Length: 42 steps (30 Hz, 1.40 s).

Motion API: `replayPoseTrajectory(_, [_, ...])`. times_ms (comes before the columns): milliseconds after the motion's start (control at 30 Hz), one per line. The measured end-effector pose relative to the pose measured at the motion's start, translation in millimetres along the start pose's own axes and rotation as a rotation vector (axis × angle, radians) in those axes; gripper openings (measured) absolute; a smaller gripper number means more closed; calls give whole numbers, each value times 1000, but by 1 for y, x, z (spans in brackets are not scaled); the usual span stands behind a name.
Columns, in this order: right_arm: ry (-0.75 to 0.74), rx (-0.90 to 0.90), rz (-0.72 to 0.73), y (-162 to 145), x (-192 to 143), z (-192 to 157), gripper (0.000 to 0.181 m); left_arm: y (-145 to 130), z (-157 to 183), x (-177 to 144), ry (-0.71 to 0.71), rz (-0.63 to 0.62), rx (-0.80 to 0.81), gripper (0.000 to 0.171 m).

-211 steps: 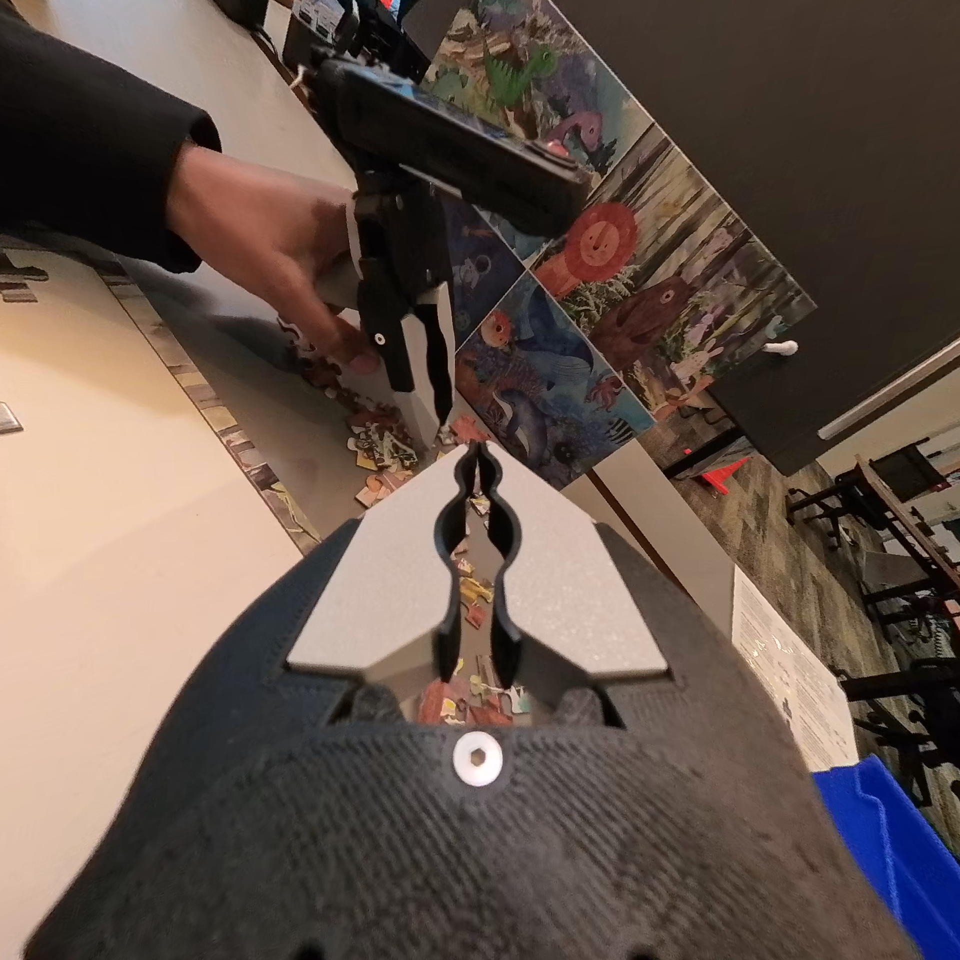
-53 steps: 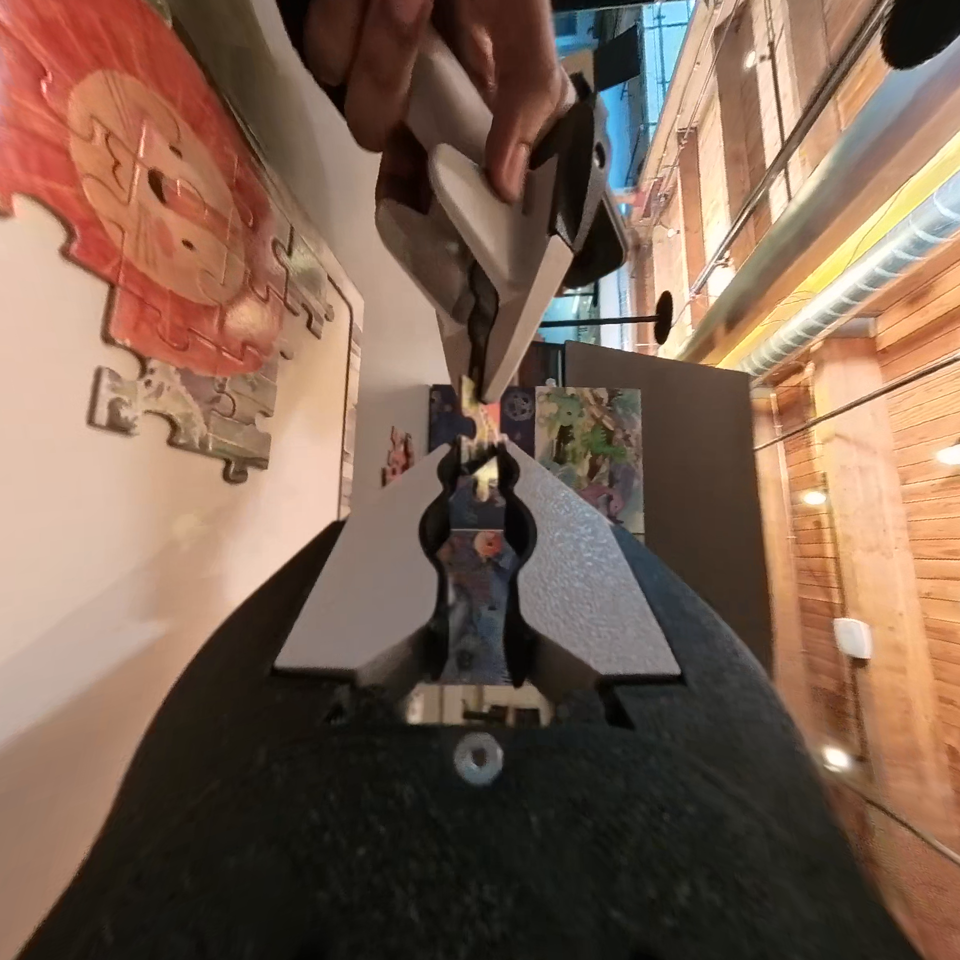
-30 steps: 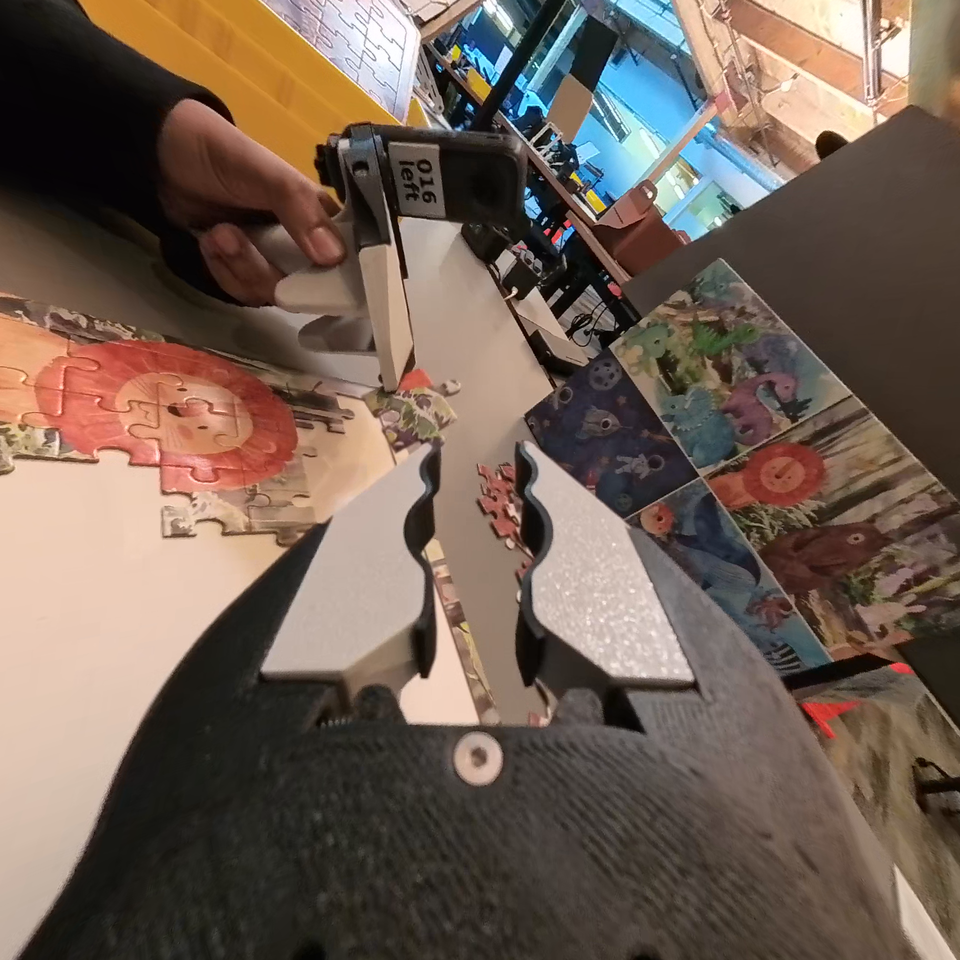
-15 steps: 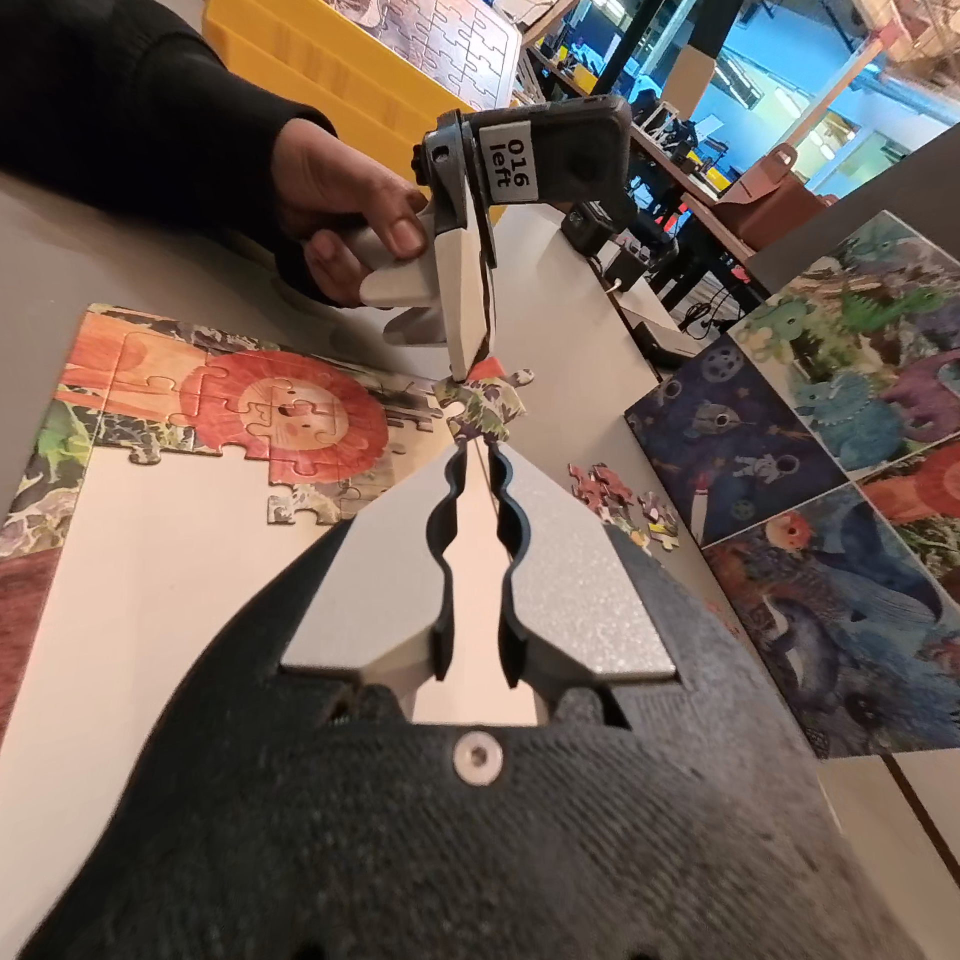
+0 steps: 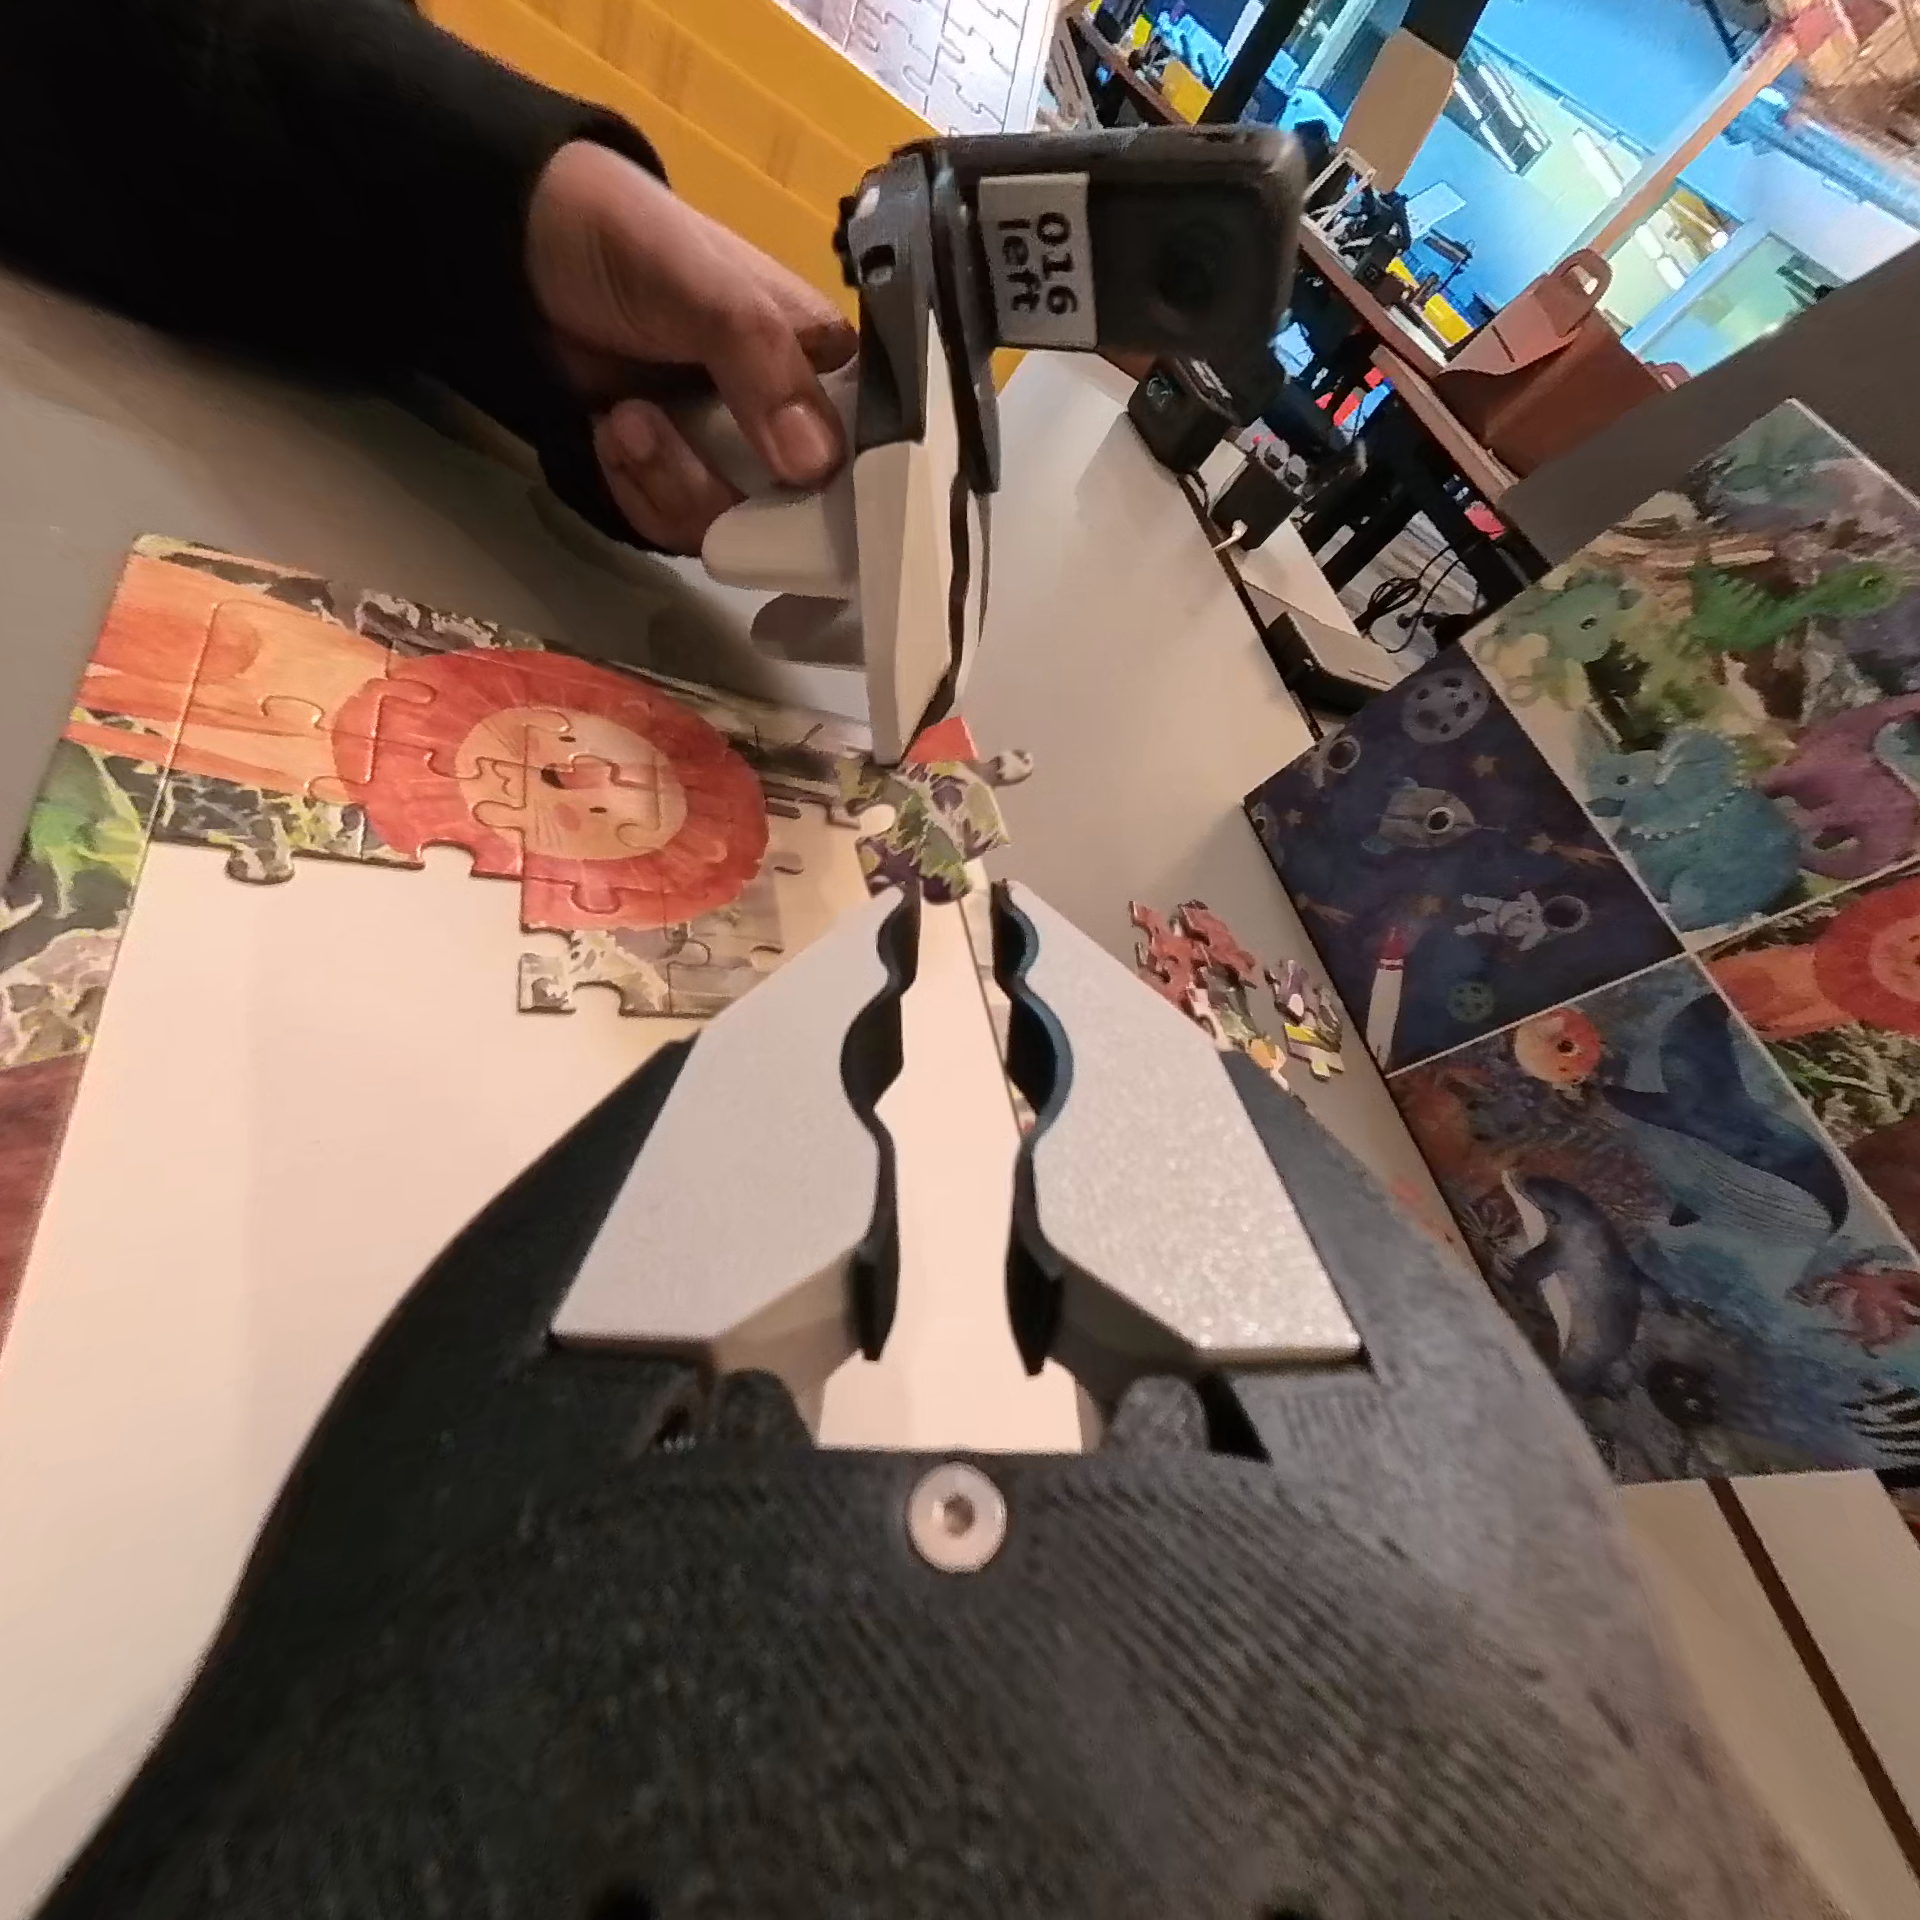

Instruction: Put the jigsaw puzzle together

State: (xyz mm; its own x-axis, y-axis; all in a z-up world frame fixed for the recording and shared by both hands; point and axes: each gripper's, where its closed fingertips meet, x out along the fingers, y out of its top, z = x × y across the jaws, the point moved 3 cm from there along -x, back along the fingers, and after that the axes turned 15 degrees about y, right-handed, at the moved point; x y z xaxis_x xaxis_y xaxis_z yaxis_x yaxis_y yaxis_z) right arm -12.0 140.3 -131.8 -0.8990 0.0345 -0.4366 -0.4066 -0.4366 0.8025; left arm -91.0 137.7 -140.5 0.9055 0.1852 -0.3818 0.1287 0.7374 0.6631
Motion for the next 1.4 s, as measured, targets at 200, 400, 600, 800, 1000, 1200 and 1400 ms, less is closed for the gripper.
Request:
replayPoseTrajectory(200, [30,-31,-66,-8,6,-6,13,-8,-1,6,19,-58,17,0])
replayPoseTrajectory(400, [51,-49,-92,-10,7,-10,14,-10,0,6,6,-78,9,0])
replayPoseTrajectory(600, [56,-82,-120,-11,9,-12,12,-12,0,7,-1,-90,2,0])
replayPoseTrajectory(800, [56,-133,-167,-13,13,-16,9,-14,-1,9,4,-106,2,0])
replayPoseTrajectory(1000, [50,-174,-211,-15,15,-18,8,-15,-2,10,9,-115,1,0])
replayPoseTrajectory(1200, [84,-123,-220,-18,15,-19,8,-13,-7,8,55,-104,2,28])
replayPoseTrajectory(1400, [280,57,-222,-25,16,-37,8,2,-16,-9,109,-7,6,35])
